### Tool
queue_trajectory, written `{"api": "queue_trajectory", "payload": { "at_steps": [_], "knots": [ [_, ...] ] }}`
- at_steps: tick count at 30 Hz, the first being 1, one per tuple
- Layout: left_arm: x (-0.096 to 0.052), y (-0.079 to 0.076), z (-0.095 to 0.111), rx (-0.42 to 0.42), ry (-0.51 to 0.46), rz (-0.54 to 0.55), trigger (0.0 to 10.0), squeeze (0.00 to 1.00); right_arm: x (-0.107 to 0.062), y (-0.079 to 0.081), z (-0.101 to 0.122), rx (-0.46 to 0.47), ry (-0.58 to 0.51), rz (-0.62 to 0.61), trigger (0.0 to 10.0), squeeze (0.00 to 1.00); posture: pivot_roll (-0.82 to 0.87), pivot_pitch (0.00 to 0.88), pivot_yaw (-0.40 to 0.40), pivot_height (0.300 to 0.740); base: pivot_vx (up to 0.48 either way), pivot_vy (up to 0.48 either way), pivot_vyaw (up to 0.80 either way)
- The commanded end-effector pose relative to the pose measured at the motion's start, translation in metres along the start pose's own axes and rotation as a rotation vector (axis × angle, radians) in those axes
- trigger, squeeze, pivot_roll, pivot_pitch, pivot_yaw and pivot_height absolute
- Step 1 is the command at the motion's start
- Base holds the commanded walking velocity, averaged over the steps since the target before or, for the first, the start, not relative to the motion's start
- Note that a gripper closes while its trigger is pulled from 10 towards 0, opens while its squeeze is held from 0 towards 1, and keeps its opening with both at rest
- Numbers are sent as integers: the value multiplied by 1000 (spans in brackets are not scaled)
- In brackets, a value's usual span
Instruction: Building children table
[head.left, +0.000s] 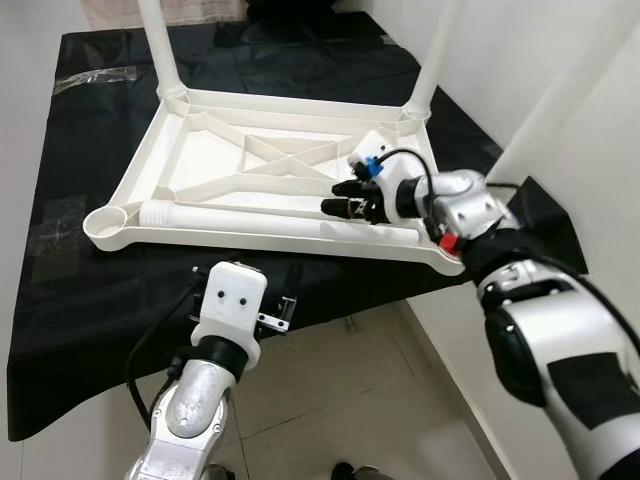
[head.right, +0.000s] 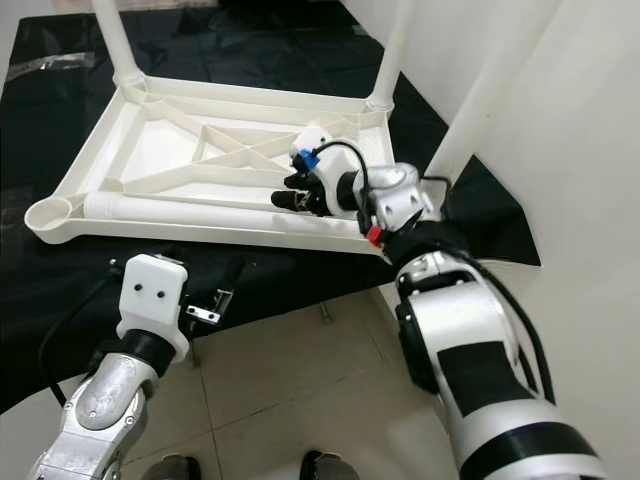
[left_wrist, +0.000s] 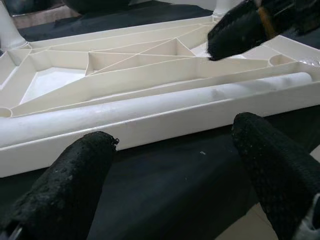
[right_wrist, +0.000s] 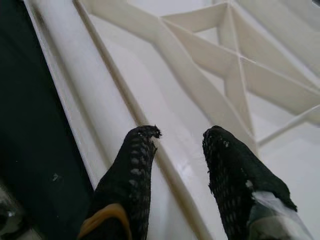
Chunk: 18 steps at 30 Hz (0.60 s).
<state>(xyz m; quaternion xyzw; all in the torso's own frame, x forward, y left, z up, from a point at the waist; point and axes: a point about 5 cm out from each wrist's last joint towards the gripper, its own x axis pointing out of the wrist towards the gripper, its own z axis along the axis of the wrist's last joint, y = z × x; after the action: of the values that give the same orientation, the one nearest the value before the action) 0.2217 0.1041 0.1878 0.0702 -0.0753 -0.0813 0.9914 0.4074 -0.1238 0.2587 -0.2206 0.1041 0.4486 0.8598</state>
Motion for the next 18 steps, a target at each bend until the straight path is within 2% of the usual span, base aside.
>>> {"api": "queue_trajectory", "payload": {
  "at_steps": [1, 6, 10, 18],
  "knots": [
    [-3, -4, -2, -15, 22, -12, 10000, 0, -4, -2, 5, 9, 22, 42, 10000, 0, 82, 173, -122, 740, 0, 0, 0],
    [-6, -6, -3, -20, 29, -18, 10000, 0, -2, 2, 10, -23, 57, 121, 10000, 0, 71, 179, -120, 740, 0, 0, 0],
    [-8, -11, -3, -26, 33, -33, 10000, 0, 10, 15, -1, -108, 159, 203, 10000, 0, 63, 189, -121, 740, 0, 0, 0],
    [-12, -13, -1, -31, 38, -32, 10000, 0, 22, 29, -9, -138, 240, 276, 10000, 0, 61, 222, -140, 740, 0, 0, 0]
  ]
}}
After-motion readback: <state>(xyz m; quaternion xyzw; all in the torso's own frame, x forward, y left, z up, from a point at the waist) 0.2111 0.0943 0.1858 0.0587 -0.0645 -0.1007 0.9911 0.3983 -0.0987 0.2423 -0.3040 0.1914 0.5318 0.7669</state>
